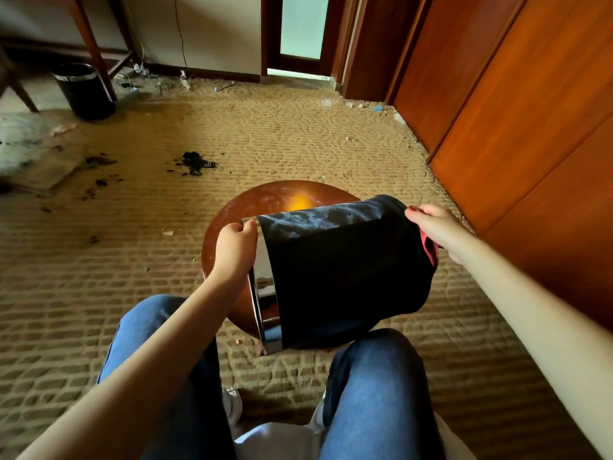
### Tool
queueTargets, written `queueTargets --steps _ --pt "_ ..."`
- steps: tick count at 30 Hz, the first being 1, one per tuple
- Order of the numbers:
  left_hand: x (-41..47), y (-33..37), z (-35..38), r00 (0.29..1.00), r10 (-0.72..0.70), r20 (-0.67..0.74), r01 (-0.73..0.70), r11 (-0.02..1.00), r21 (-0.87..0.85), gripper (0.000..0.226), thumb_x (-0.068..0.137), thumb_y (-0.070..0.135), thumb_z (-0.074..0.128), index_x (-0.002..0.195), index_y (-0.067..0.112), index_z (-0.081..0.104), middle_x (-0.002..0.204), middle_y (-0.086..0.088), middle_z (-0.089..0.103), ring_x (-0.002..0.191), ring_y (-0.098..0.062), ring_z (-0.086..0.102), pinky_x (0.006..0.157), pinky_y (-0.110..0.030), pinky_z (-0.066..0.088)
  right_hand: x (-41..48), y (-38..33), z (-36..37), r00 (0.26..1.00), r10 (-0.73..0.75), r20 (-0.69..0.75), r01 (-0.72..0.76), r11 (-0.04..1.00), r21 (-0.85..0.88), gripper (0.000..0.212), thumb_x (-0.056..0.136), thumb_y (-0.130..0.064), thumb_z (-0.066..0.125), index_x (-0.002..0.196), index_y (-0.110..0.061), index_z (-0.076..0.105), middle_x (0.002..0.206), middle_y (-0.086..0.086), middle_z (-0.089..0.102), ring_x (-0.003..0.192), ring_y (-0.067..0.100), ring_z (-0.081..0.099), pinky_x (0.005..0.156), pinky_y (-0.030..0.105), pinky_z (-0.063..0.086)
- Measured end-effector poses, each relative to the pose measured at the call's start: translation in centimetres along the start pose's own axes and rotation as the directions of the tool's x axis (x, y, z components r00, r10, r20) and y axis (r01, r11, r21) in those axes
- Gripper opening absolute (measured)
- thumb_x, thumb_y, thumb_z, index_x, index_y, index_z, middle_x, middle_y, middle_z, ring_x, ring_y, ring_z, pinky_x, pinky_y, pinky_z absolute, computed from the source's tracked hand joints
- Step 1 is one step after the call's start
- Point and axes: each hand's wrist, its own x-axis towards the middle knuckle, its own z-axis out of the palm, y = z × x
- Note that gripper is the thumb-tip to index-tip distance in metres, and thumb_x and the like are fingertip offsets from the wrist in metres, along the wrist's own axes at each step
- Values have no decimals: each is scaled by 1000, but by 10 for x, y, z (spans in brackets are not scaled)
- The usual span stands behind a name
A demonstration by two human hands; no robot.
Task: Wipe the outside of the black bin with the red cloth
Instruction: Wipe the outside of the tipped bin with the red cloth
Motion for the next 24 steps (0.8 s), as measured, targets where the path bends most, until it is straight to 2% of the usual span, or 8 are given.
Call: queueTargets --steps 4,6,9,11,14,18,21,24 --pt "16 10 7 994 108 -30 -107 993 56 37 93 26 41 59 13 35 57 -7 36 59 -24 39 59 -38 32 -6 8 -1 1000 12 10 -12 998 54 30 97 -26 49 122 -10 57 123 11 59 108 26 55 89 34 42" --pt "25 13 8 988 153 -21 -151 986 74 36 92 27 42 60 12 38 59 -10 36 61 -24 38 59 -38 33 -8 15 0 1000 3 13 -4 997 72 27 97 -25 50 114 -5 59 119 15 61 97 23 56 79 31 41" --pt "26 9 7 979 201 -18 -200 978 55 36 96 27 43 63 13 36 62 -9 32 59 -21 33 57 -37 29 -9 21 5 999 -27 -45 30 997 64 19 96 -24 50 91 -8 60 93 13 62 83 19 51 69 29 36" --pt "18 4 6 976 214 -41 -213 977 25 35 97 27 44 65 14 35 63 -8 31 60 -19 31 56 -36 28 -6 20 9 995 -51 -86 55 998 40 23 96 -23 50 75 -13 51 74 6 52 75 18 47 62 30 32" --pt "-1 -7 3 962 247 -116 -244 969 34 38 99 23 43 63 14 35 61 -1 35 59 -11 31 56 -31 29 0 11 18 987 -103 -126 107 994 26 22 95 -22 49 75 -11 51 66 3 46 70 19 45 61 31 30" --pt "-8 -22 -2 945 259 -199 -259 965 29 37 100 25 43 73 0 44 69 -7 42 65 -15 38 65 -39 35 8 -3 29 970 -198 -144 182 976 -121 26 96 -27 47 82 -6 56 69 6 51 72 23 49 61 32 31" --pt "-5 -19 -5 939 267 -217 -249 963 106 27 100 26 43 89 3 51 91 -10 51 86 -22 50 83 -42 41 10 -3 30 953 -244 -178 218 964 -154 38 98 -34 42 68 -12 47 64 5 48 67 24 46 56 32 30" --pt "-2 -12 -6 943 287 -168 -254 947 196 38 100 23 40 134 7 42 138 -10 37 117 -18 42 102 -28 29 8 6 25 883 -362 -299 317 930 -189 34 99 -21 41 65 -18 47 68 3 50 69 22 47 55 32 29"
